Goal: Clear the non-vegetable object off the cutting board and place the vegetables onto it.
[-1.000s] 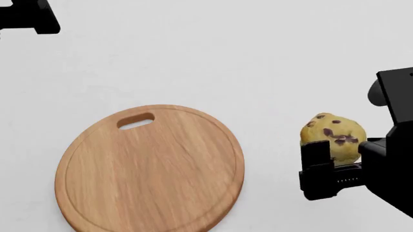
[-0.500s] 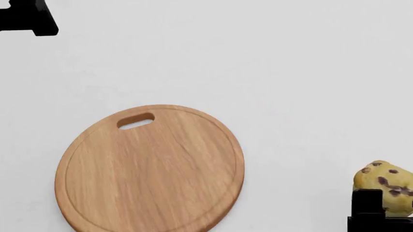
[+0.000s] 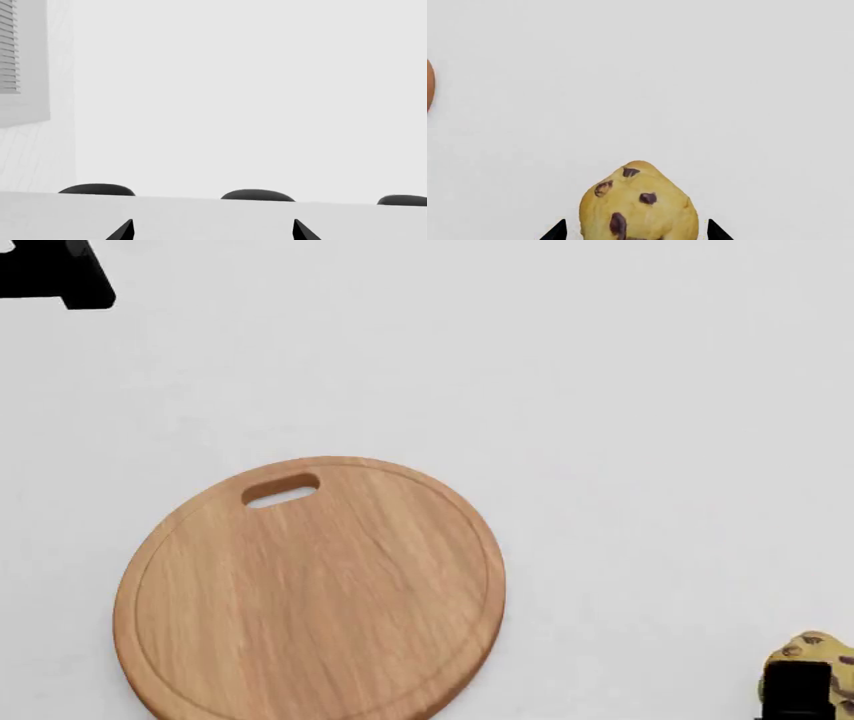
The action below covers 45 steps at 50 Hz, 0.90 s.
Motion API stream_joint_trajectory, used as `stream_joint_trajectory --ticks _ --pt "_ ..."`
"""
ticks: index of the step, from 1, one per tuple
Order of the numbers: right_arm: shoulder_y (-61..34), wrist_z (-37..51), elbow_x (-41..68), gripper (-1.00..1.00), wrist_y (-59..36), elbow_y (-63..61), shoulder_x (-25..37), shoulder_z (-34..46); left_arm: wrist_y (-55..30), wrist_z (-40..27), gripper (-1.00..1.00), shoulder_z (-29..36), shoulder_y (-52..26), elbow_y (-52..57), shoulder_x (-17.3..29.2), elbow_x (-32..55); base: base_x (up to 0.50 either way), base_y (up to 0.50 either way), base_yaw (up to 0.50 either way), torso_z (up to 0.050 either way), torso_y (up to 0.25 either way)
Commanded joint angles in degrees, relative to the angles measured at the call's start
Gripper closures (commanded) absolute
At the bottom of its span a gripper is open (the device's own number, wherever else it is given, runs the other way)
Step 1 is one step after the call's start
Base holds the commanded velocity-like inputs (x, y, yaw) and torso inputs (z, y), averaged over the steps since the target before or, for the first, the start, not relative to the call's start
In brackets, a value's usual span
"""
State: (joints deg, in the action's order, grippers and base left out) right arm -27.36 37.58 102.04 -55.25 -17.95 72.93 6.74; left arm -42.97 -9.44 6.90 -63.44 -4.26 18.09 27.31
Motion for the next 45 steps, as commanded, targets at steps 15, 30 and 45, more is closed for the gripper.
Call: stream_joint_trajectory --ticks 15,30,45 --pt "-40.48 17.82 19.67 -1.00 -19.08 0.65 -6.96 15.67 -0.10 -0.19 -1.00 0.06 -0.24 0.35 0.18 0.66 0.00 0.00 0.00 0.000 0.000" --pt "-61.17 33.11 40.11 -1.00 -21.25 2.84 -13.13 33.06 -1.19 -1.08 -1.00 -0.73 -1.15 1.90 0.45 1.60 0.00 0.00 0.00 0.000 0.000" --pt "-68.77 36.43 50.11 -1.00 -18.97 2.40 -19.09 41.56 -0.82 -0.91 -1.00 -0.54 -1.98 0.90 0.56 1.64 0.00 0.00 0.00 0.000 0.000"
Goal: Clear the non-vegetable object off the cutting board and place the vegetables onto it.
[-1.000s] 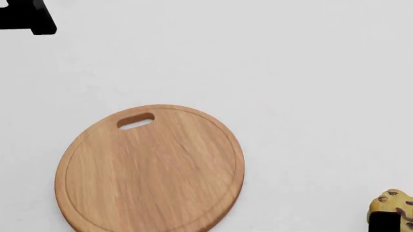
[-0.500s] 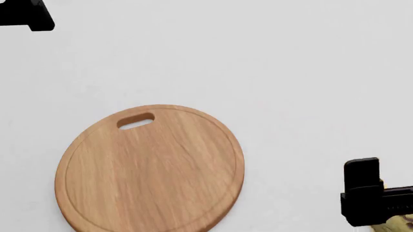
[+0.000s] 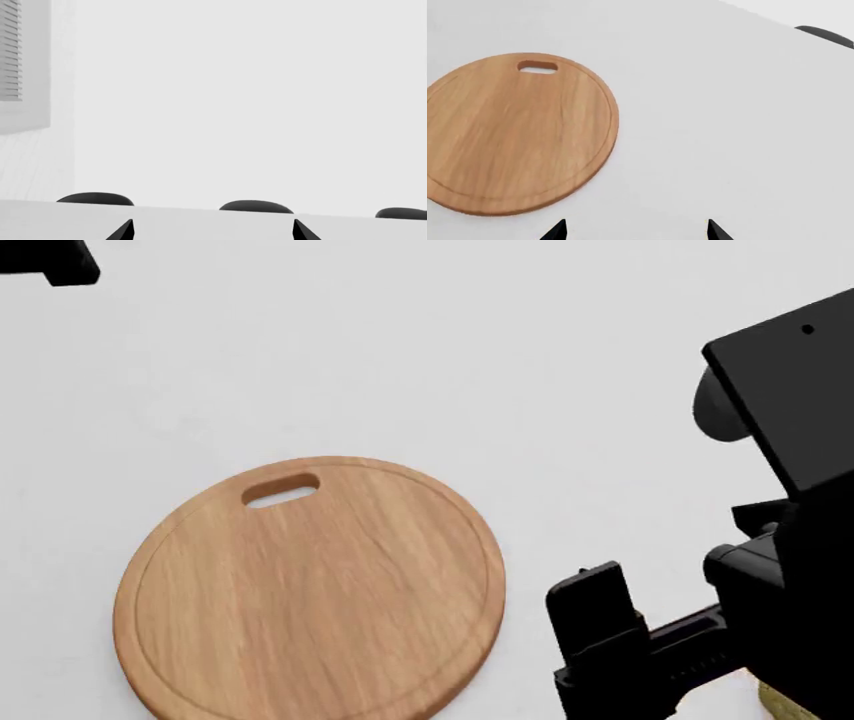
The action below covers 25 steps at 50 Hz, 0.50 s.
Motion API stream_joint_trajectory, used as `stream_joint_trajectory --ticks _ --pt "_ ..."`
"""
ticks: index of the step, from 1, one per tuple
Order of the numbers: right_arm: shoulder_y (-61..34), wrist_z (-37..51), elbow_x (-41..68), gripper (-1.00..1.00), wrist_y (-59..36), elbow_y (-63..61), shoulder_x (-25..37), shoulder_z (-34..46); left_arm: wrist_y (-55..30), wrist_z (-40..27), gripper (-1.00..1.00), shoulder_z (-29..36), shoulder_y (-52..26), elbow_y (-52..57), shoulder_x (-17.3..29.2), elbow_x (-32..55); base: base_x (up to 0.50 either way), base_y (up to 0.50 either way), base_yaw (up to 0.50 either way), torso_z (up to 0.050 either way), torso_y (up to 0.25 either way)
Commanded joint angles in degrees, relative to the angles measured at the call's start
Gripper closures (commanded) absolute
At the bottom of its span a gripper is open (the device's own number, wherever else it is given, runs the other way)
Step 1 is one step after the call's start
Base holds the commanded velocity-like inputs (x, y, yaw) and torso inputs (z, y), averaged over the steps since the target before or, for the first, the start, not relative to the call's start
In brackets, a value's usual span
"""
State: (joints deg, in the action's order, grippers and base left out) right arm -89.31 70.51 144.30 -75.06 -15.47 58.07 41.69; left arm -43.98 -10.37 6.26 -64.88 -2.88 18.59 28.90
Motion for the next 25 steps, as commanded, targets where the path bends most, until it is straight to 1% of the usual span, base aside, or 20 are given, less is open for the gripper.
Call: stream_joint_trajectory --ticks 1,15,25 --pt "-7.51 3.54 9.08 -1.00 1.33 -0.38 -4.99 7.20 0.22 0.06 -1.00 0.17 -0.65 -0.60 0.05 0.04 0.00 0.00 0.00 0.000 0.000" --pt "-14.17 5.71 18.03 -1.00 4.88 -3.53 -9.79 13.69 -0.12 -0.09 -1.00 0.26 -1.12 -0.12 0.08 0.51 0.00 0.00 0.00 0.000 0.000" --pt "-15.32 5.60 21.73 -1.00 6.65 -5.68 -11.36 16.92 0.41 -0.07 -1.00 0.39 -0.78 -0.34 0.19 0.47 0.00 0.00 0.00 0.000 0.000"
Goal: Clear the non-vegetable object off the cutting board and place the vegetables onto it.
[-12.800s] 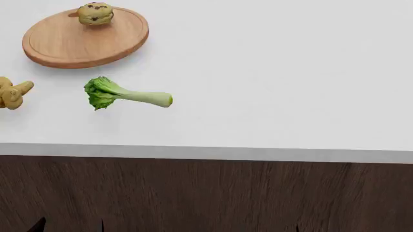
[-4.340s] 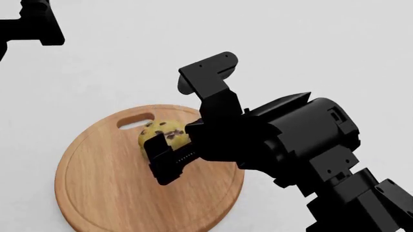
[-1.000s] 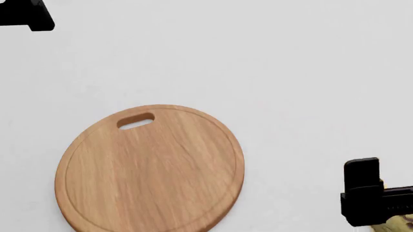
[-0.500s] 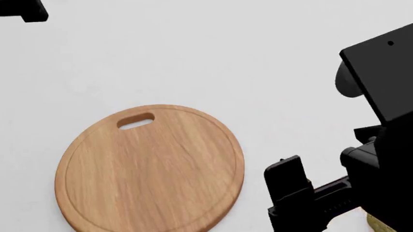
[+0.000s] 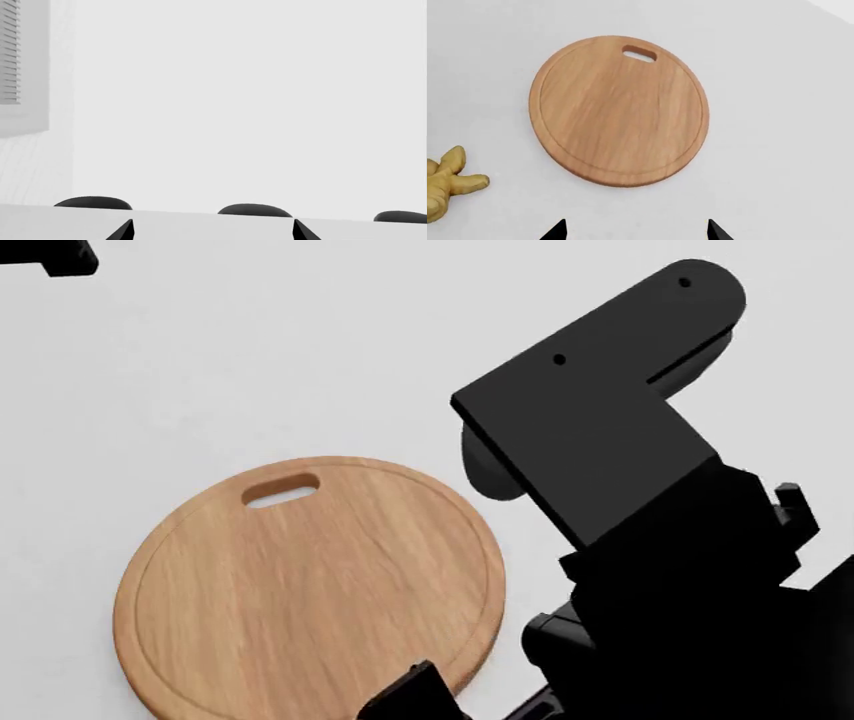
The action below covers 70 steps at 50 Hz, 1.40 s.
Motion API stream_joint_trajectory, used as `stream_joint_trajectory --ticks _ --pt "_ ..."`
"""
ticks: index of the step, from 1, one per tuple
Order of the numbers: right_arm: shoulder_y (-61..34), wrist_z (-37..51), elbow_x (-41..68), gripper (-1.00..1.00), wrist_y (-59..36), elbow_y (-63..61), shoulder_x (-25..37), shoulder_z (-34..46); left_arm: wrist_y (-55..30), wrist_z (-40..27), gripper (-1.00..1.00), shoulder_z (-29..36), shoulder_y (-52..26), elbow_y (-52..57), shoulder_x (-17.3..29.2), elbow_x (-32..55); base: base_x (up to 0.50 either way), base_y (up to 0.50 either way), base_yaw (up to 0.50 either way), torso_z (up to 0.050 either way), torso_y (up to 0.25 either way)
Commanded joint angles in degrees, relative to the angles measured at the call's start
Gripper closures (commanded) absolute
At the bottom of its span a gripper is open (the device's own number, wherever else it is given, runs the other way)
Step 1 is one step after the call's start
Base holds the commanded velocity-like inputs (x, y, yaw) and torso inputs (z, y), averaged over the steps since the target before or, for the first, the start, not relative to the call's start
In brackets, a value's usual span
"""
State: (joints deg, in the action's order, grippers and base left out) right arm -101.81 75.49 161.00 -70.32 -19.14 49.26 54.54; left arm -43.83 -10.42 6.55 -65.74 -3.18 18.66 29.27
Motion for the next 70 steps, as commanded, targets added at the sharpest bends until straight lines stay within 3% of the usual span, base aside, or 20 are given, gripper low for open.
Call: stream_joint_trajectory --ticks 1,29,70 --pt "-2.76 0.48 5.24 -1.00 2.19 -2.30 -2.67 4.20 0.28 -0.04 -1.00 0.05 0.16 -0.02 0.14 0.13 0.00 0.00 0.00 0.000 0.000" --pt "-8.95 1.94 13.77 -1.00 4.91 -5.67 -2.78 13.10 0.49 -0.46 -1.00 0.20 0.15 0.49 0.56 0.38 0.00 0.00 0.00 0.000 0.000" --pt "-1.11 -3.84 7.95 -1.00 8.84 -14.84 3.72 15.08 1.19 -0.81 -1.00 0.49 0.65 0.20 1.00 0.68 0.00 0.00 0.00 0.000 0.000"
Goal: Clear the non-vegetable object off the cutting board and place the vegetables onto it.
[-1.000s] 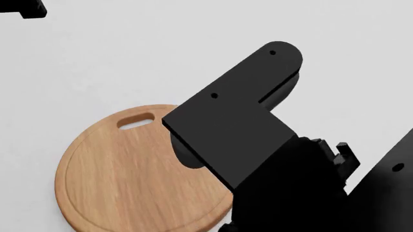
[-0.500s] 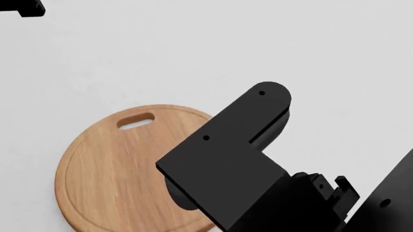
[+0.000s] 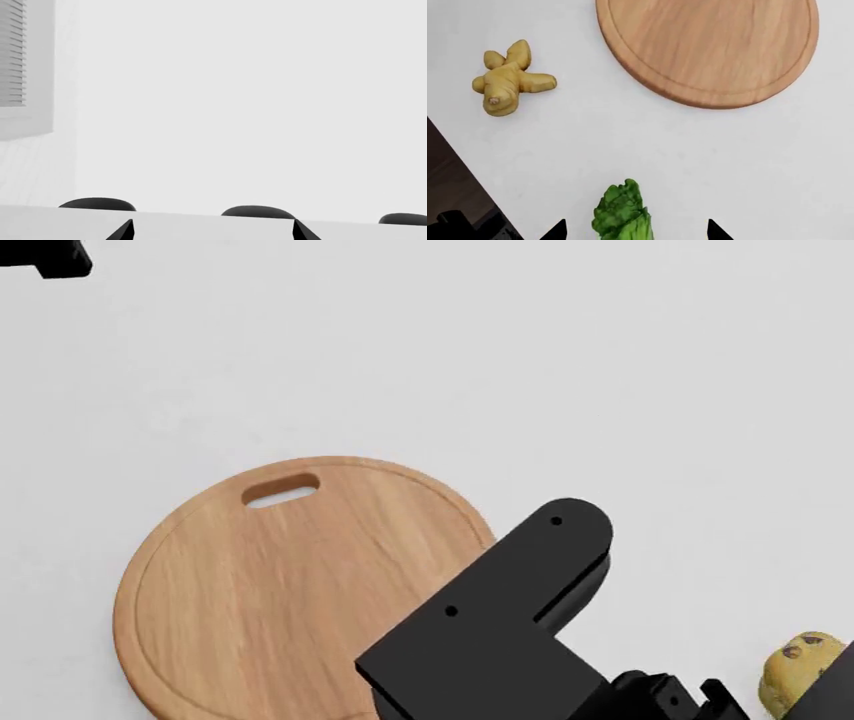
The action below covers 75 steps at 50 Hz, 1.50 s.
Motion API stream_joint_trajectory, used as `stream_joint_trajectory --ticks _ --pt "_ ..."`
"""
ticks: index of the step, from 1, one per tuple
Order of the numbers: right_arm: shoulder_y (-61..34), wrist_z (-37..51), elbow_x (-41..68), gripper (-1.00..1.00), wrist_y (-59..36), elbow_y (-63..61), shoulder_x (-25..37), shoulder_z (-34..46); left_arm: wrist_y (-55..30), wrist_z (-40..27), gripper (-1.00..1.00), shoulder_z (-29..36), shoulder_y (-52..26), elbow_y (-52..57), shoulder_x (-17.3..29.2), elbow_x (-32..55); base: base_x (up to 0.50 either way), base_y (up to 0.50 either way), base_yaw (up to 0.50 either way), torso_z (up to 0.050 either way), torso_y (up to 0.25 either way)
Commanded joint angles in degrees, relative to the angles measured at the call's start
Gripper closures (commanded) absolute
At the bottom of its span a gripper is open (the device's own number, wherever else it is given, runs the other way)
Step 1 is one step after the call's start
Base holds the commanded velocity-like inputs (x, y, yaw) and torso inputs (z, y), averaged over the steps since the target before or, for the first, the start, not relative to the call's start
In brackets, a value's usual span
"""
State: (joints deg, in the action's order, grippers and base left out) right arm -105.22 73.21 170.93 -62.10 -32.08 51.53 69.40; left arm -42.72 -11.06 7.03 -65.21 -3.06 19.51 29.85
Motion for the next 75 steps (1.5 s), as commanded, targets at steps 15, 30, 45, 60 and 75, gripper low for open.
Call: stream_joint_trajectory --ticks 15,30,45,60,75 --pt "6.40 -5.01 -7.47 -1.00 -0.22 -1.56 2.28 -1.13 0.43 -0.37 -1.00 0.09 0.55 0.08 0.43 0.10 0.00 0.00 0.00 0.000 0.000" --pt "11.07 -8.06 -11.83 -1.00 0.33 -2.29 3.39 -1.82 0.22 -0.59 -1.00 0.04 0.16 0.03 0.76 0.31 0.00 0.00 0.00 0.000 0.000" --pt "15.65 -10.71 -15.87 -1.00 1.27 -3.54 5.28 -2.11 0.80 -0.62 -1.00 0.21 0.61 -0.17 0.91 0.27 0.00 0.00 0.00 0.000 0.000" --pt "19.02 -12.96 -18.99 -1.00 1.93 -4.42 6.05 -2.27 0.89 -0.81 -1.00 0.25 0.66 -0.02 1.10 0.42 0.00 0.00 0.00 0.000 0.000" --pt "23.11 -15.78 -22.66 -1.00 2.55 -5.00 6.59 -2.36 1.21 -0.88 -1.00 0.49 0.82 -0.36 1.20 0.38 0.00 0.00 0.00 0.000 0.000"
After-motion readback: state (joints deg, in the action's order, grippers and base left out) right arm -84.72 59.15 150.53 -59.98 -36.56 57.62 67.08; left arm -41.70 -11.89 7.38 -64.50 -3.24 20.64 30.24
